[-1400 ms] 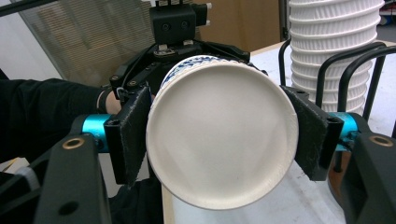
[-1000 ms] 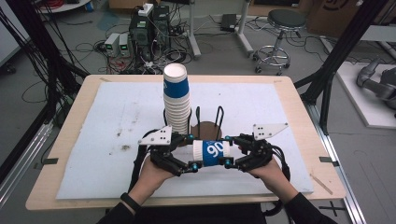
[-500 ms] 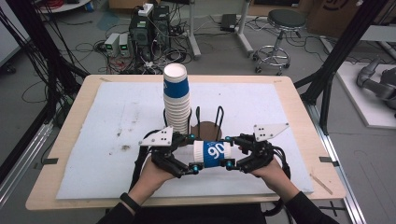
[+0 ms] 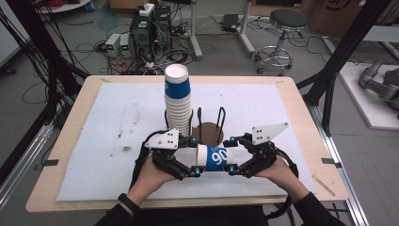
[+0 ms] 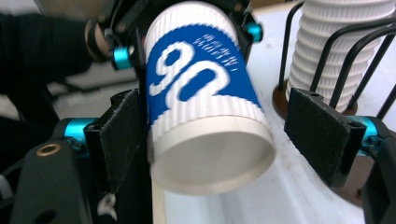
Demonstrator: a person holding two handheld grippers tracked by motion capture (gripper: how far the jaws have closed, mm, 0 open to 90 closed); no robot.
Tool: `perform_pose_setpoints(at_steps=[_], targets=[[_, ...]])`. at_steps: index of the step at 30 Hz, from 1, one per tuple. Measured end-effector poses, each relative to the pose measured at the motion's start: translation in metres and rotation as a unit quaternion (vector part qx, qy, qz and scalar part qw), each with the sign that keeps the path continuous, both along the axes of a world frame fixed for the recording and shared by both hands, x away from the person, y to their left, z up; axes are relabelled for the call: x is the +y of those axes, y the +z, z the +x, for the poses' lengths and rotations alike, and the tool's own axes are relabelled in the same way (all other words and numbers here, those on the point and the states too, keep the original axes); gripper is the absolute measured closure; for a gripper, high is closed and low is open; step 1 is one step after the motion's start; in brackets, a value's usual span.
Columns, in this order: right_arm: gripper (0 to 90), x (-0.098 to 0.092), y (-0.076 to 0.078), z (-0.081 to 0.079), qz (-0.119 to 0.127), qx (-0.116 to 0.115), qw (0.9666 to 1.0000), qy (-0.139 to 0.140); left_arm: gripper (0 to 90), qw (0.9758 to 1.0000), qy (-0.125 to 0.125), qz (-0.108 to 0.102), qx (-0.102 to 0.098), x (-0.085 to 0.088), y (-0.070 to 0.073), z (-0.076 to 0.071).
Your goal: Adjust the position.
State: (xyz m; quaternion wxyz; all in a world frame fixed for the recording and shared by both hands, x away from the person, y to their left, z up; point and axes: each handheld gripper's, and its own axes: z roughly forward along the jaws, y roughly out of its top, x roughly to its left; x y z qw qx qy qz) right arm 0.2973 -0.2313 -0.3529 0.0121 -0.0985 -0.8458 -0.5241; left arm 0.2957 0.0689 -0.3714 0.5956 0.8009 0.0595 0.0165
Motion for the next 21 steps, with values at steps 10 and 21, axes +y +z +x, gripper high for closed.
perform_pose_setpoints(at_steps=[10,21], targets=[[28.7,0.02,-0.008,-0.008,-0.1,-0.047,0.9937,0.016,19.9,0.9999,-0.005,0.004,-0.012,-0.004,0.004,-0.004],[29.6,0.005,-0.008,-0.001,0.003,-0.015,0.9998,0.015,9.6,0.9964,0.005,-0.079,0.032,0.0,-0.003,0.001]])
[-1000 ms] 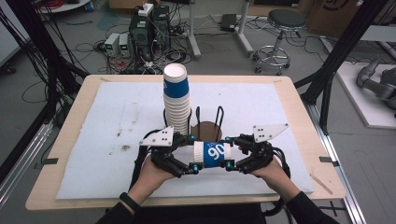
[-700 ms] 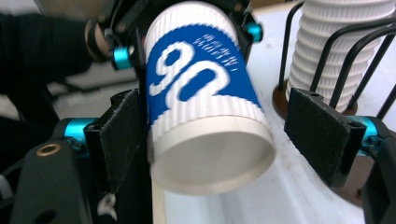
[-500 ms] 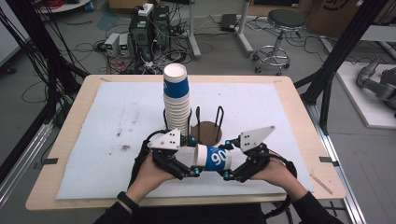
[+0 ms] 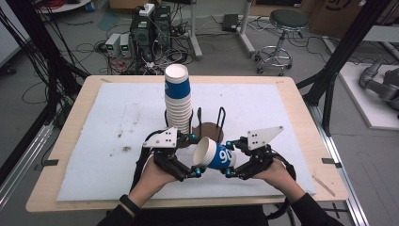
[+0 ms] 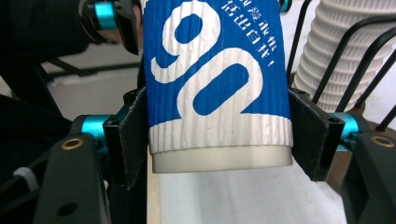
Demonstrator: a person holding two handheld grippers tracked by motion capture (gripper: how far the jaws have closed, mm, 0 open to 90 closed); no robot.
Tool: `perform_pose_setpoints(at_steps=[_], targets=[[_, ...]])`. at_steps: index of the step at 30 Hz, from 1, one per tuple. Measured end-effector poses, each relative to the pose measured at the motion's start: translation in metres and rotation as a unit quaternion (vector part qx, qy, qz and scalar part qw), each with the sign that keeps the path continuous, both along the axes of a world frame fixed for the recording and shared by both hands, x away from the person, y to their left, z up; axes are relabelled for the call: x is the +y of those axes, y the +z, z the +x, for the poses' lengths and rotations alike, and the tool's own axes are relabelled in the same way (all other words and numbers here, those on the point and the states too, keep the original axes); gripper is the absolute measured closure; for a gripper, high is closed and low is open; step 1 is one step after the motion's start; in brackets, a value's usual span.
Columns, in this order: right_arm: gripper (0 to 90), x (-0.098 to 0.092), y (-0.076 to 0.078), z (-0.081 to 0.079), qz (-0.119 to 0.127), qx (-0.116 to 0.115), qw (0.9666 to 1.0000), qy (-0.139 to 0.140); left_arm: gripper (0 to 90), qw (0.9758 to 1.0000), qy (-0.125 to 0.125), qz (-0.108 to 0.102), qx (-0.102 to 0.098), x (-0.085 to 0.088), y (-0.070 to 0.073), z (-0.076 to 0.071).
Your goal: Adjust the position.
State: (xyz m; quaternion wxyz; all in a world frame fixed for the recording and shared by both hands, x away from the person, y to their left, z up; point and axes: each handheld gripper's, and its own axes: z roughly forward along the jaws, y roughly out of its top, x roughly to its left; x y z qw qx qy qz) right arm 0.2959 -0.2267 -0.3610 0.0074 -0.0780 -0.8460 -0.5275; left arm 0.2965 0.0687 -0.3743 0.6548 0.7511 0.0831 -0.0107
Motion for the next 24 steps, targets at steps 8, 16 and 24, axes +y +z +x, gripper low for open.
perform_pose_setpoints(at_steps=[8,16,24], targets=[[29.5,0.0031,-0.0044,-0.0005,0.015,0.0,0.9999,-0.002,15.7,0.9996,-0.004,-0.021,0.016,0.0019,0.0004,0.0016],[29.7,0.0055,-0.0072,-0.0003,0.015,0.003,0.9999,0.001,20.7,0.9998,-0.003,-0.012,0.015,0.0045,0.0015,0.0019],[19.9,0.0083,-0.0068,0.0007,-0.018,0.008,0.9998,-0.006,21.3,0.9985,-0.007,0.055,-0.004,0.0,0.0084,0.0009]])
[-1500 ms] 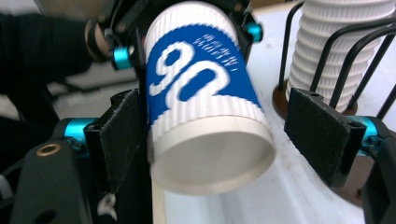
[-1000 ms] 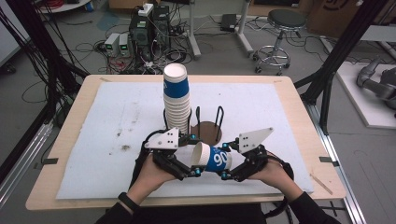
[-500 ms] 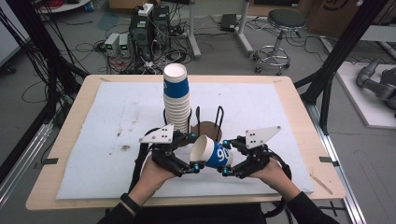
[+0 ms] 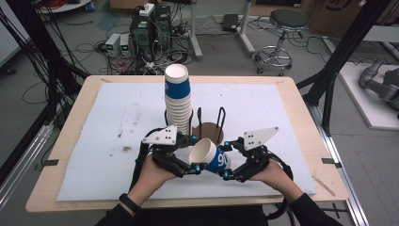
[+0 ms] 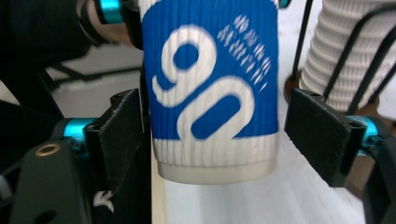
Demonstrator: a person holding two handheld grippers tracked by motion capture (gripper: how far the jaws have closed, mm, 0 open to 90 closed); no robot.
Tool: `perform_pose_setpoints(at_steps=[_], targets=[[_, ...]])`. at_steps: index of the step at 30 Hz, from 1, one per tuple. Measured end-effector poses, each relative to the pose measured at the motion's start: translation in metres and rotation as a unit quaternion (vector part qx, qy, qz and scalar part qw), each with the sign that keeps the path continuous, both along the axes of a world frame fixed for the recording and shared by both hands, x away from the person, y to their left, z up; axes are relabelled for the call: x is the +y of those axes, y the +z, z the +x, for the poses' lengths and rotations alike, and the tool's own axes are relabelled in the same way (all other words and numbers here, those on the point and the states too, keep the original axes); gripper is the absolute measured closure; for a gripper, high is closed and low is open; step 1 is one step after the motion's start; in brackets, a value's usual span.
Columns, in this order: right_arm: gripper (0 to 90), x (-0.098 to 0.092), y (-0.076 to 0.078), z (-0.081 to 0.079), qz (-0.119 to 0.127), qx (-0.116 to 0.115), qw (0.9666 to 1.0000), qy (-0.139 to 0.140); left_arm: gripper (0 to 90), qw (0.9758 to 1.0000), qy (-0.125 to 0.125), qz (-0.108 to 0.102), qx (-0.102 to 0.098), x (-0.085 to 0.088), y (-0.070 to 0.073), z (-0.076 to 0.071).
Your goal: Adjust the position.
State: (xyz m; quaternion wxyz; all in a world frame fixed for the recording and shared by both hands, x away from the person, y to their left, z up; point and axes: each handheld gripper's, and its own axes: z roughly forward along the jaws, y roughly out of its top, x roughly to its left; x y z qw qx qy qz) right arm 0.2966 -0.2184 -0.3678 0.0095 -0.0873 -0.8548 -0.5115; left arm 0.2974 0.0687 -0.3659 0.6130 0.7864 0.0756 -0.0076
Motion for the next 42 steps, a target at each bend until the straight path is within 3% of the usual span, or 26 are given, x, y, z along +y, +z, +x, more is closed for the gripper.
perform_pose_setpoints(at_steps=[4,8,11,12,15,20,23,29,34,37,42], targets=[[19.9,0.004,0.003,-0.004,-0.022,-0.01,0.9997,0.003,21.8,0.9992,0.001,0.037,-0.016,-0.004,0.005,-0.002],[19.9,0.013,-0.004,-0.006,-0.058,-0.018,0.9982,-0.003,22.0,0.9962,0.002,0.077,-0.039,-0.009,0.012,-0.005],[21.6,0.017,-0.013,-0.005,-0.061,-0.02,0.9979,-0.009,21.9,0.9954,-0.001,0.083,-0.048,-0.011,0.016,-0.008],[29.5,0.018,-0.015,-0.004,-0.054,-0.014,0.9985,0.0,21.5,0.9952,-0.001,0.084,-0.05,-0.012,0.016,-0.008],[29.5,0.019,-0.017,-0.005,-0.041,-0.017,0.9989,0.014,18.0,0.9968,0.004,0.063,-0.05,-0.013,0.016,-0.011],[29.6,0.014,-0.013,-0.004,0.0,-0.015,0.9998,0.01,13.3,0.9994,0.016,-0.007,-0.03,-0.01,0.013,-0.011],[29.6,0.011,-0.013,-0.004,0.03,-0.011,0.9995,0.006,11.5,0.9983,0.021,-0.052,-0.014,-0.01,0.007,-0.011],[29.6,0.008,-0.013,-0.003,0.06,-0.001,0.9982,0.004,11.6,0.9951,0.017,-0.097,0.015,-0.011,0.003,-0.009],[29.6,0.01,-0.014,-0.002,0.065,0.004,0.9979,0.002,12.3,0.9946,0.018,-0.101,0.018,-0.011,0.002,-0.007],[29.6,0.011,-0.015,-0.003,0.064,-0.001,0.998,0.003,18.4,0.994,0.009,-0.108,0.019,-0.011,0.001,-0.005],[29.5,0.011,-0.015,-0.003,0.062,-0.001,0.9981,-0.001,21.7,0.9954,0.008,-0.094,0.015,-0.01,0.002,-0.004]])
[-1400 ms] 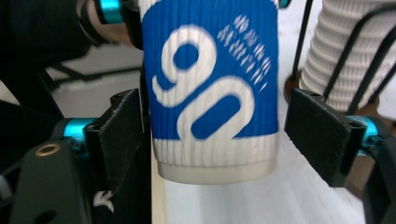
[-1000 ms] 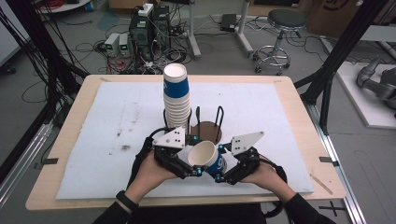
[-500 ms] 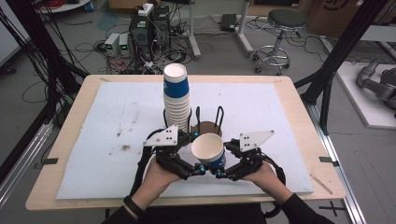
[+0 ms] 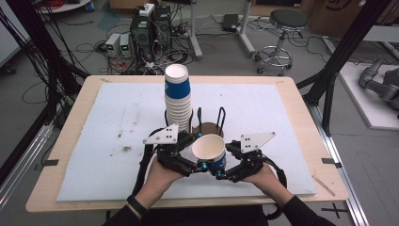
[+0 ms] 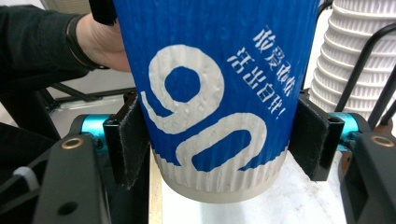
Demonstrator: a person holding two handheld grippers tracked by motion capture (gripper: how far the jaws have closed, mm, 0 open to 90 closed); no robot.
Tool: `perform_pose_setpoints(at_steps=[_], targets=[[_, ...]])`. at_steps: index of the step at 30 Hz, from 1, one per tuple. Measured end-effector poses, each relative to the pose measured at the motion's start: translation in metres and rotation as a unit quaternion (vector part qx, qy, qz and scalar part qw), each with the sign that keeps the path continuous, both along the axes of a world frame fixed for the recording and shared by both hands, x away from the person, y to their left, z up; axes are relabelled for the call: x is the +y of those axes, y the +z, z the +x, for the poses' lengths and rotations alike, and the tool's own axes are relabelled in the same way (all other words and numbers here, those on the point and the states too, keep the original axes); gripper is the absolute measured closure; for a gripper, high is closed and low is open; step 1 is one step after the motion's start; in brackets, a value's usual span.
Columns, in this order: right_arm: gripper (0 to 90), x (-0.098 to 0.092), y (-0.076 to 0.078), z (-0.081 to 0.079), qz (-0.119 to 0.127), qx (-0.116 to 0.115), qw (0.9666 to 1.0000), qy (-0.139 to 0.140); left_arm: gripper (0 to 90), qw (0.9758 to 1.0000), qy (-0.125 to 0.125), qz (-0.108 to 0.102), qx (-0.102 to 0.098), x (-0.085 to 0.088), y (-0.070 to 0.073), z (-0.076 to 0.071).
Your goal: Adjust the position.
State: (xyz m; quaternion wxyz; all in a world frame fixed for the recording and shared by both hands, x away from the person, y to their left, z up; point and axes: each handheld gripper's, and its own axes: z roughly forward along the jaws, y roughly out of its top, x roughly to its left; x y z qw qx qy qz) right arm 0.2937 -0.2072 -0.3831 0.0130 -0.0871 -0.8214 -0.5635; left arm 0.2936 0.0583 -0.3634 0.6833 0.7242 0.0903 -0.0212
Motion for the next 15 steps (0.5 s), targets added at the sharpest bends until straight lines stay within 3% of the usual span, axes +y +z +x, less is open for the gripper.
perform_pose_setpoints(at_steps=[6,10,11,13,15], targets=[[20.9,0.002,0.001,-0.004,-0.023,-0.024,0.9991,-0.027,23.2,0.9991,0.0,0.038,-0.018,0.001,0.008,0.0],[22.2,0.007,-0.002,-0.006,-0.027,-0.023,0.9991,-0.024,23.6,0.9972,0.003,0.065,-0.038,-0.001,0.015,-0.003],[27.6,0.009,-0.003,-0.006,-0.027,-0.025,0.999,-0.023,23.6,0.9967,-0.001,0.069,-0.042,-0.003,0.016,-0.004],[30.2,0.01,-0.005,-0.007,-0.021,-0.027,0.9993,-0.019,23.7,0.9962,0.002,0.072,-0.048,-0.006,0.018,-0.006],[30.3,0.01,-0.006,-0.008,-0.006,-0.016,0.9997,-0.015,21.9,0.9974,0.004,0.057,-0.044,-0.008,0.016,-0.006]])
